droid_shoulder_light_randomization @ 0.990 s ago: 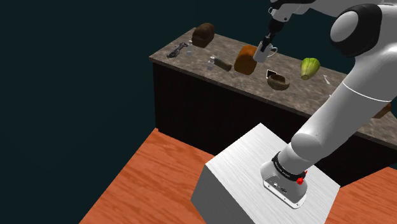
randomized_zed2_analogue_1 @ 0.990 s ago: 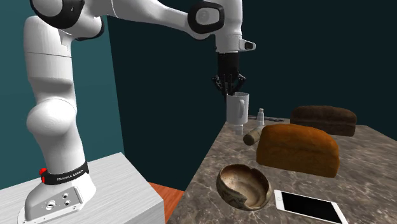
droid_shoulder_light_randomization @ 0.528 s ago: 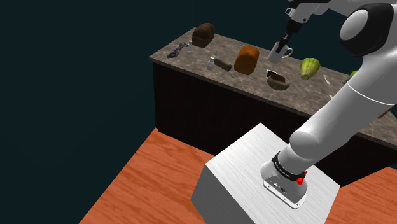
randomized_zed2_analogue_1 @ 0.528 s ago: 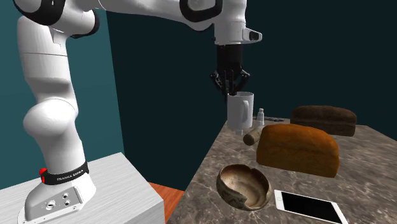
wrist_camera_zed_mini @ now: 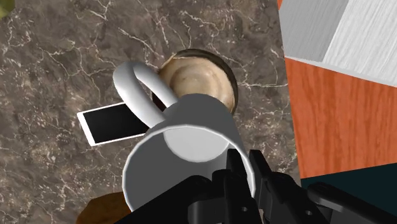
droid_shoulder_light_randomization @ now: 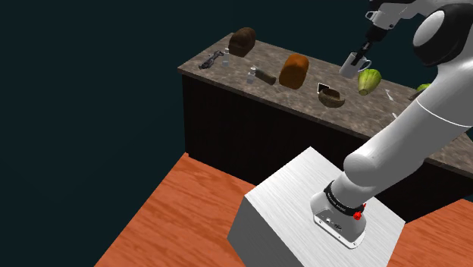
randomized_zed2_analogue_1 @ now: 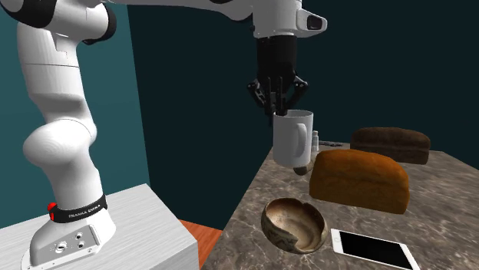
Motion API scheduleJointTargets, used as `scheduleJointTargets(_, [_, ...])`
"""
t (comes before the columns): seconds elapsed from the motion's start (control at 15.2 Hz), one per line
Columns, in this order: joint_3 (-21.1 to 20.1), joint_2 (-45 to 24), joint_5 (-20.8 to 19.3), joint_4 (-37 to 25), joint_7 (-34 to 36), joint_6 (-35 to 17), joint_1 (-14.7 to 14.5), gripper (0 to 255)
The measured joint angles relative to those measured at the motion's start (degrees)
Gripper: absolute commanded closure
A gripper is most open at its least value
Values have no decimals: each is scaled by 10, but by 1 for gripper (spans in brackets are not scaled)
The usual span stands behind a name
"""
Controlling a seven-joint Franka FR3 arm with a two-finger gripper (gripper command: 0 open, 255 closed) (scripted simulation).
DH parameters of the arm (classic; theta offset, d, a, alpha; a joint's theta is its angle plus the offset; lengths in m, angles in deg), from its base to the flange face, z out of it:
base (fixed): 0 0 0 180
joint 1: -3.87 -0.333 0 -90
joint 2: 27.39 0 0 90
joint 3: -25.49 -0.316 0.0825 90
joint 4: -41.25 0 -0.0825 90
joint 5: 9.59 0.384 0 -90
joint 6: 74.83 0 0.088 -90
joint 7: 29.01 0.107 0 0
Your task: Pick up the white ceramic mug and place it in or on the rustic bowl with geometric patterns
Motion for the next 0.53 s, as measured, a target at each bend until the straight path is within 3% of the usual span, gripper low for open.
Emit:
scheduleJointTargets(0.13, [10,-5,4,-9,-21,7,11,255])
scheduleJointTargets(0.53, [13,-4,4,36,-30,-37,13,255])
